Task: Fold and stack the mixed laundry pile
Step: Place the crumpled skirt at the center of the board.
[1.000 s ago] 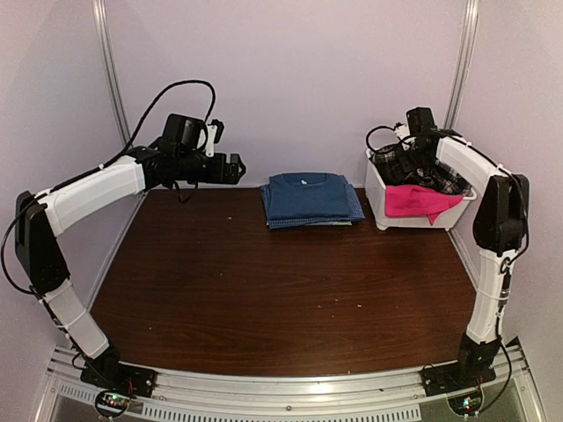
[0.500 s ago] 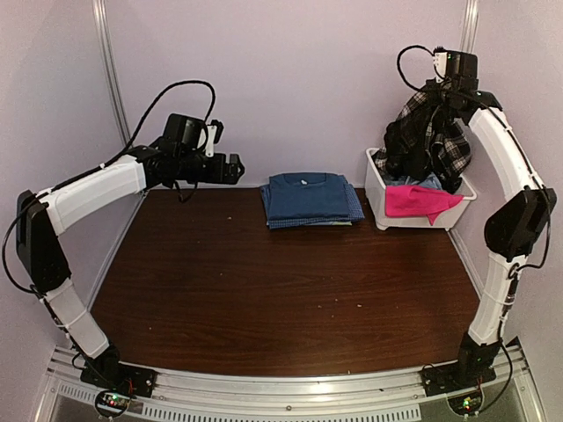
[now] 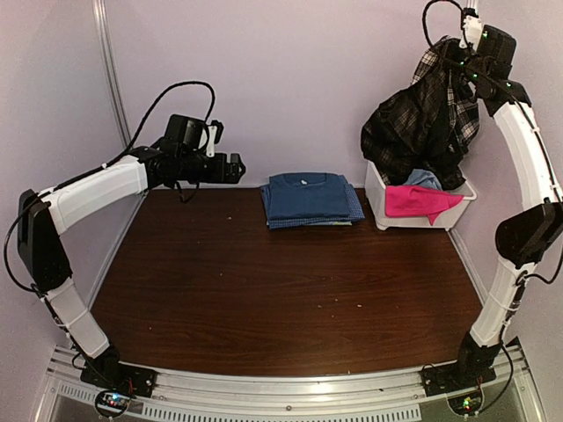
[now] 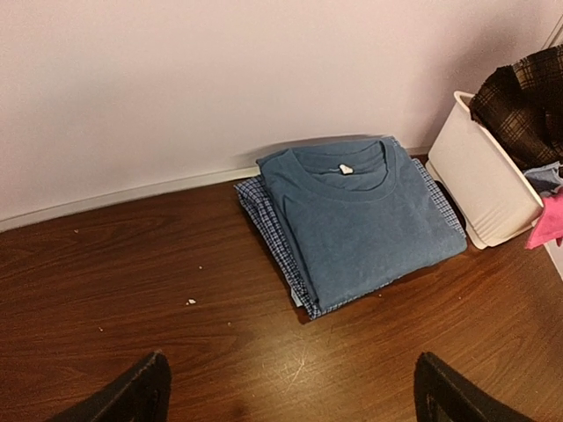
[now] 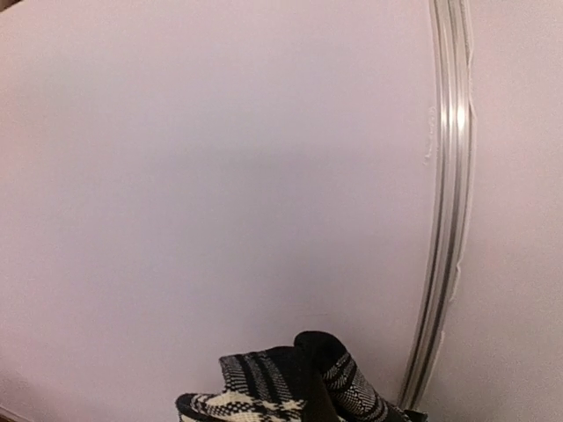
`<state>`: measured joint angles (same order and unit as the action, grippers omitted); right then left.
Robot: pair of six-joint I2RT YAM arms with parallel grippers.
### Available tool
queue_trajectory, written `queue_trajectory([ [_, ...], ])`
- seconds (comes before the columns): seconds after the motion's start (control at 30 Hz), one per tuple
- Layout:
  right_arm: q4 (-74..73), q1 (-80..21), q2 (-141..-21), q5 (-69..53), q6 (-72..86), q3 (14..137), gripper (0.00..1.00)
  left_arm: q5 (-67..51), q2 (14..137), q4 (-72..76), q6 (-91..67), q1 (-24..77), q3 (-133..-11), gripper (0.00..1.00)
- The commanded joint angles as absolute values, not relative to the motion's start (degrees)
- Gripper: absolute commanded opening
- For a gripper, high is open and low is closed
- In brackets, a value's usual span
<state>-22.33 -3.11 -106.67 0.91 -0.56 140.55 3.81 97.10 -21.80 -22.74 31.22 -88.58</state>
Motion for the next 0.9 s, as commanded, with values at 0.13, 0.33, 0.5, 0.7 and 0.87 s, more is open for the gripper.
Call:
queue_trajectory([
  [0.13, -3.0, -7.3, -100.8, -24.6, 23.8, 143.6, 0.00, 3.6, 97.4, -17.1, -26.1, 30.5, -89.0, 0.98],
  [0.33, 3.5, -15.5, -100.4, -30.4, 30.6, 144.1, 0.00, 4.2, 96.9, -16.6, -28.8, 29.9, -88.7, 0.98],
  [0.5, 7.7, -24.6, -102.8, -31.4, 33.1, 147.6, 0.00, 6.6, 95.3, -17.7, -30.8, 29.1, -87.3, 0.98],
  [0.7, 14.2, -32.1, -105.5, -32.1, 39.0, 150.0, 0.00, 9.2, 91.8, -18.7, -34.2, 27.5, -84.2, 0.98],
  [0.87, 19.2, -37.0, -106.2, -36.2, 43.8, 148.9, 0.00, 10.5, 90.4, -19.3, -34.4, 27.3, -83.2, 0.98],
])
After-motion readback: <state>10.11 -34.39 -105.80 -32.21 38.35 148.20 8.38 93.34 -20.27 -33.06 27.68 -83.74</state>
